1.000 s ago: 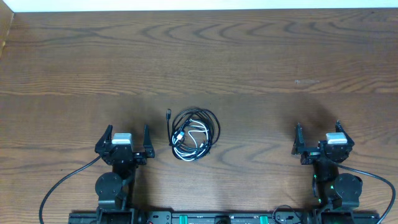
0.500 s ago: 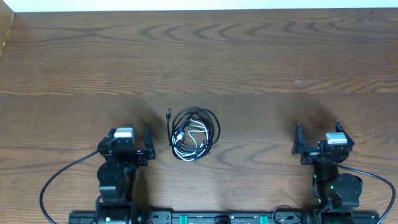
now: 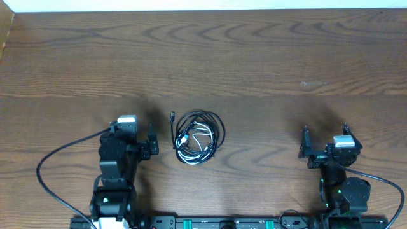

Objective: Untangle cables

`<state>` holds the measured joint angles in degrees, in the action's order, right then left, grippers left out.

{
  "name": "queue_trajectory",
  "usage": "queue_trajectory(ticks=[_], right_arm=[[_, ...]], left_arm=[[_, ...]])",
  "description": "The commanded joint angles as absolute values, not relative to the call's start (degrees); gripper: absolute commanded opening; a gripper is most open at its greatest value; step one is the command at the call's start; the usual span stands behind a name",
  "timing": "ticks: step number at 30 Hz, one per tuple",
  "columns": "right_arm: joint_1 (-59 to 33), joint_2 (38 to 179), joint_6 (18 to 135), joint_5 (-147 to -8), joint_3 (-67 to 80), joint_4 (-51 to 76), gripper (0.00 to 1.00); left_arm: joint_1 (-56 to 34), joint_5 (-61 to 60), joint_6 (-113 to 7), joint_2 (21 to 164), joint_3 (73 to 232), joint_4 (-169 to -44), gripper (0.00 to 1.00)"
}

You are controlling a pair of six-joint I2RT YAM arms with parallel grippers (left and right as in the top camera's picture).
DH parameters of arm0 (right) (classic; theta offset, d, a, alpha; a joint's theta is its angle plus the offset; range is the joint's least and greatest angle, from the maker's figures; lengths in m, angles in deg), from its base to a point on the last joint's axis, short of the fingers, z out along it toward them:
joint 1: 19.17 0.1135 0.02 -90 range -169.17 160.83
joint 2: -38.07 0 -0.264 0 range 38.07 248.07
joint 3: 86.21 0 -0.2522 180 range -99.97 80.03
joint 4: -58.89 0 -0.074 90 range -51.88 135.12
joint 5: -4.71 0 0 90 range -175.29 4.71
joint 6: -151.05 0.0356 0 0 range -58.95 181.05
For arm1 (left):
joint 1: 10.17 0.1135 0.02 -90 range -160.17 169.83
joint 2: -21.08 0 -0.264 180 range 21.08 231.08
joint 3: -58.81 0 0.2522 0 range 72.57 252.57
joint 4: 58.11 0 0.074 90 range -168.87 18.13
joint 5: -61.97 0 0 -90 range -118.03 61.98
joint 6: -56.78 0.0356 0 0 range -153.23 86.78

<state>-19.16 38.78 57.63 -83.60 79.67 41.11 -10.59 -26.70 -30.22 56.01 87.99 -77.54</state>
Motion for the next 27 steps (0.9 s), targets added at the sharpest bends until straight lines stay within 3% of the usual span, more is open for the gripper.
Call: queue_trajectory(ticks=[1,27], right_arm=[[-18.0,38.4,57.1,-83.8,79.7,40.8,0.99],[-18.0,38.4,57.1,-83.8,79.7,40.8,0.99]], left_arm=[[-10.4,-27.2,-31.0,58.6,90.9,-78.3,0.97],[-10.4,-27.2,-31.2,61.7,94.3,-82.4,0.98]])
